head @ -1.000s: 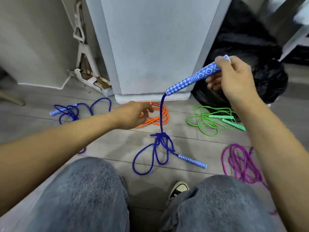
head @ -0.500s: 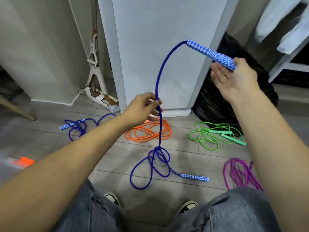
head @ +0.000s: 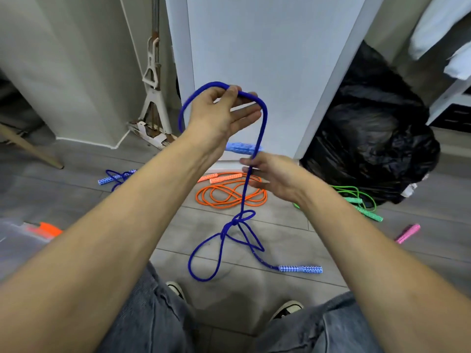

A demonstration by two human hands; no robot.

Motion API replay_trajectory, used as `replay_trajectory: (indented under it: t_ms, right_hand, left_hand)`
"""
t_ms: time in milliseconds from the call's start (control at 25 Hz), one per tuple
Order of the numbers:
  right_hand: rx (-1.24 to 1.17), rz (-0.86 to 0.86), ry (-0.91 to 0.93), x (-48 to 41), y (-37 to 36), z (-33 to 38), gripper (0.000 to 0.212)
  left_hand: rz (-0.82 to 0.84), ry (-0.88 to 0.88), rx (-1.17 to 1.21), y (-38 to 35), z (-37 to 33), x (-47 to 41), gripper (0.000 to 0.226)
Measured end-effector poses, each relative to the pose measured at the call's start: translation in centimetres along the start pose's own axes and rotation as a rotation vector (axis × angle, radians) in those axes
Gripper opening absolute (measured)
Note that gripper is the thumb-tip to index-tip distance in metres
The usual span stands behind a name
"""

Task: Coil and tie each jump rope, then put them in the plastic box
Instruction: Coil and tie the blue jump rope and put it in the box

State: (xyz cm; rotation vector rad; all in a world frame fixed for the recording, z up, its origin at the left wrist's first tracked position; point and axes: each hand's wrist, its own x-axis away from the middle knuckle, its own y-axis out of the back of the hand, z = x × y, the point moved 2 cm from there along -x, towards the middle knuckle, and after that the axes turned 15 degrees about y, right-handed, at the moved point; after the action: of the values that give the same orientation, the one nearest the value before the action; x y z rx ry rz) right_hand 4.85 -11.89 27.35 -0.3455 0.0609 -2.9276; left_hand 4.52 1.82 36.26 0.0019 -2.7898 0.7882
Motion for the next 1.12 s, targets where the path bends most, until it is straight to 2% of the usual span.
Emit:
replay_trajectory:
  t_ms: [80, 160, 240, 320, 360, 400, 440, 520, 560, 640, 680, 760, 880, 960, 1040, 1120]
  right_hand:
    - [0.259, 0.173, 0.028, -0.2, -1.3, -2.3, 0.021]
    - [0.649, 0.332, 0.095, -0.8, -0.5, -4.1, 0.016]
    - [1.017, 0.383, 0.058, -1.4, 2.5, -5.5, 0.018]
    - [1.222, 0.349, -0.101, -1.5, 6.0, -6.5, 0.019]
    - [1.210, 0.331, -0.171, -1.3, 7.0, -6.5, 0.019]
    - [1.100, 0.290, -0.177, -1.3, 7.3, -6.0, 0.022]
    - [0.921, 0.201, -0.083, -1.5, 7.3, -4.9, 0.026]
    - [0.551, -0.017, 0.228, -1.2, 6.5, -0.4, 0.033]
    - [0.443, -0.108, 0.383, -0.6, 5.9, 2.4, 0.035]
    - [0.367, -0.193, 0.605, 1.0, 4.6, 6.8, 0.036]
    - [0.356, -0.205, 0.663, 1.7, 4.2, 8.0, 0.036]
    - [0.321, -0.214, 0.712, 2.6, 3.8, 9.1, 0.034]
    - [0.357, -0.241, 0.728, 3.0, 2.7, 10.3, 0.033]
    - [0.365, -0.225, 0.722, 3.4, 2.1, 10.8, 0.034]
    - [0.339, -0.177, 0.690, 3.8, 1.7, 10.7, 0.033]
    - [0.282, -0.121, 0.659, 4.1, 1.4, 10.5, 0.032]
  left_hand:
    - [-0.037, -0.030, 0.054, 0.7, -0.6, -0.1, 0.010]
    - [-0.117, -0.115, 0.098, 2.3, -2.0, -0.5, 0.010]
    - [-0.226, -0.204, 0.100, 4.1, -3.3, -0.8, 0.011]
    - [-0.338, -0.270, 0.056, 5.8, -3.9, -1.1, 0.012]
    - [-0.382, -0.295, 0.028, 6.4, -4.1, -1.2, 0.013]
    - [-0.406, -0.312, 0.005, 6.8, -4.2, -1.4, 0.013]
    - [-0.425, -0.315, -0.031, 7.0, -4.1, -1.5, 0.013]
    - [-0.467, -0.269, -0.155, 7.0, -3.6, -1.8, 0.011]
    - [-0.487, -0.230, -0.223, 6.9, -3.1, -1.9, 0.009]
    - [-0.498, -0.170, -0.352, 6.9, -2.3, -1.7, 0.002]
    - [-0.476, -0.152, -0.422, 6.6, -2.0, -1.4, 0.008]
    - [-0.332, -0.108, -0.527, 5.4, -1.5, -0.7, 0.025]
    - [0.012, 0.019, -0.690, 2.6, 0.1, 0.6, 0.040]
    - [0.179, 0.051, -0.878, 0.9, 2.2, 1.1, 0.052]
    - [0.195, 0.014, -1.021, 0.1, 4.5, 0.6, 0.051]
    - [0.147, -0.034, -1.014, -0.1, 5.4, -0.1, 0.029]
